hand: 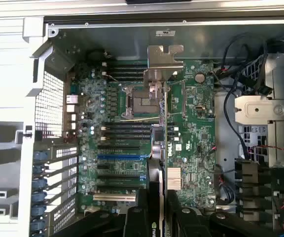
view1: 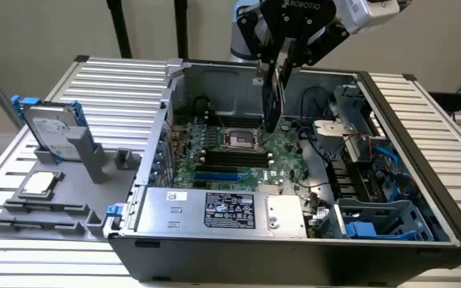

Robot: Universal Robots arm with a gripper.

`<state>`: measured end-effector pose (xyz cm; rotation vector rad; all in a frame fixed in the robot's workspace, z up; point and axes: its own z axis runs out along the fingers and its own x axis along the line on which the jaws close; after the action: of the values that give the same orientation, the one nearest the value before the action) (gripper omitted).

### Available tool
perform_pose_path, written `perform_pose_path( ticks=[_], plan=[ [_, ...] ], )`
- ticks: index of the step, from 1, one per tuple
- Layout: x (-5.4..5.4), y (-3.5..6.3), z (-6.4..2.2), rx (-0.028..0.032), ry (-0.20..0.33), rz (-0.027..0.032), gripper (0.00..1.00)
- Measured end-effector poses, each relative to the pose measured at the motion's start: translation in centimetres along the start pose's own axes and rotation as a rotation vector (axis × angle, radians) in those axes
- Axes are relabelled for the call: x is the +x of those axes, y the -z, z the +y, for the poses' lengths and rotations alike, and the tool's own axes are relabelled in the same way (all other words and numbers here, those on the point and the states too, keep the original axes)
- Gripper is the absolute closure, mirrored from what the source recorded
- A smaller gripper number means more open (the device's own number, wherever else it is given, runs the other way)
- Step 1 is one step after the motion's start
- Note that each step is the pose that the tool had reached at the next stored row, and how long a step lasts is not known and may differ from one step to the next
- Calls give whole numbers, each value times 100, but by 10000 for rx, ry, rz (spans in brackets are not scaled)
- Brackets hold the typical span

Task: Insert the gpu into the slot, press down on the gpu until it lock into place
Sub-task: 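Insert the gpu into the slot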

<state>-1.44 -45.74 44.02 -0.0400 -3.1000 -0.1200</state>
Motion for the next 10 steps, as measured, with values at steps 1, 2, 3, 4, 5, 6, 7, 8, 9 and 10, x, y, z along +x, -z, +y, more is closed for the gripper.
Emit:
perform_pose_path(
  ticks=[1, 2, 3, 4, 5, 6, 7, 8, 9, 10],
  plan=[
    [0, 0, 0, 0, 0, 0, 74],
    [0, 0, 0, 0, 0, 0, 74],
    [0, 0, 0, 1, 0, 0, 74],
    [0, 0, 0, 0, 0, 0, 74],
    [0, 0, 0, 0, 0, 0, 74],
    [0, 0, 0, 0, 0, 0, 74],
    [0, -1, 0, 1, 0, 0, 74],
    [2, -5, 14, 1, 0, -5, 74],
    [2, -8, 16, 6, 90, -1, 74],
    [3, -13, 15, 11, 267, 11, 74]
  ],
)
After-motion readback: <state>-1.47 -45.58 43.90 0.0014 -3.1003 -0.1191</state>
